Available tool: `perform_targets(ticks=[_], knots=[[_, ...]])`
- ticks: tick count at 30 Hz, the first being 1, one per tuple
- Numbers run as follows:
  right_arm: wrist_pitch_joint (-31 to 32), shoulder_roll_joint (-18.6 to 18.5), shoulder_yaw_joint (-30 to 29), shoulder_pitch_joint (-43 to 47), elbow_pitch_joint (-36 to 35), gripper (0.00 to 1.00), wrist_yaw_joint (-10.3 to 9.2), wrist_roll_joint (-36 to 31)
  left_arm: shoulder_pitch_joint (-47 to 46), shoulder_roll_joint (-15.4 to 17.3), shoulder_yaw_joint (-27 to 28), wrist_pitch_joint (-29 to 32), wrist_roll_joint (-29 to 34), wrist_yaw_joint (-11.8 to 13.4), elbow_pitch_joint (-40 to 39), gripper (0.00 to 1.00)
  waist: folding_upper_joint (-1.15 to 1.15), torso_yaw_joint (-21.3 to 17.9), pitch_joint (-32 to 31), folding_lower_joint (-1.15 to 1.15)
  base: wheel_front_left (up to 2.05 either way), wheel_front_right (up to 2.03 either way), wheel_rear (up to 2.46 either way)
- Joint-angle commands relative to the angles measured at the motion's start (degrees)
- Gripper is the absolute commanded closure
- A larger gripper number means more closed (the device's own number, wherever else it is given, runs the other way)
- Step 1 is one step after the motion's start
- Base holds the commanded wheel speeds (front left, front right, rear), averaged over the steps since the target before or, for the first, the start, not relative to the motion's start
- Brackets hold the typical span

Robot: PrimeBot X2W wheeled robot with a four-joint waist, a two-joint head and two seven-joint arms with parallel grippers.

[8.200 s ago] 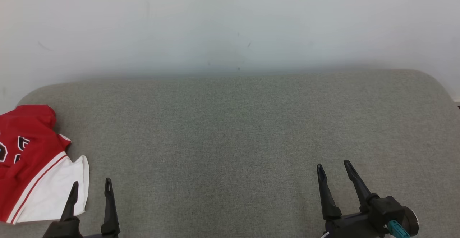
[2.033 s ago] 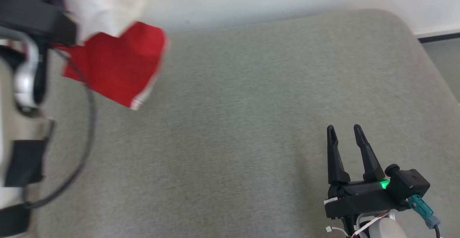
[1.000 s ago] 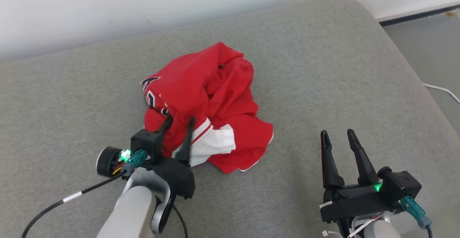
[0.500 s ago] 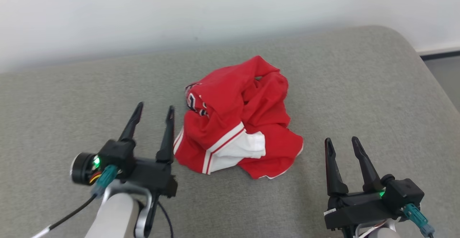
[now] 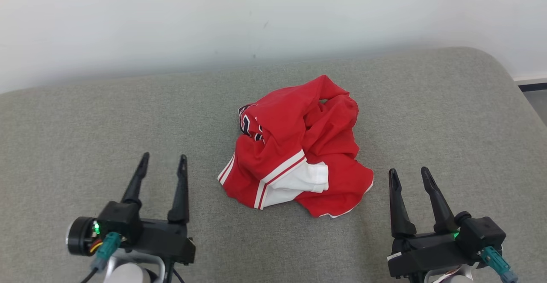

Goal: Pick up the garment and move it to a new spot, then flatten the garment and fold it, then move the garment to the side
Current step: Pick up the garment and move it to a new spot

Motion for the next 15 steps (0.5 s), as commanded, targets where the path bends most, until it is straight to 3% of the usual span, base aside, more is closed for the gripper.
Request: perform_targets(ticks=[1, 15], knots=[[0.0, 0.1, 0.5, 0.2, 0.1, 0.00, -0.12, -0.1, -0.1, -0.4, -0.6, -0.2, 0.7, -0.6, 0.3, 0.00, 0.00, -0.5, 0.1, 0.01, 0.00, 0.00, 0.00], [0.0, 0.1, 1.1, -1.0, 0.1, 0.00, -0.12, 1.8, -7.1, -3.3, -6.5, 2.2, 1.3, -4.0, 8.4, 0.00, 0.00, -6.6, 3.7, 0.01, 0.00, 0.00, 0.00]])
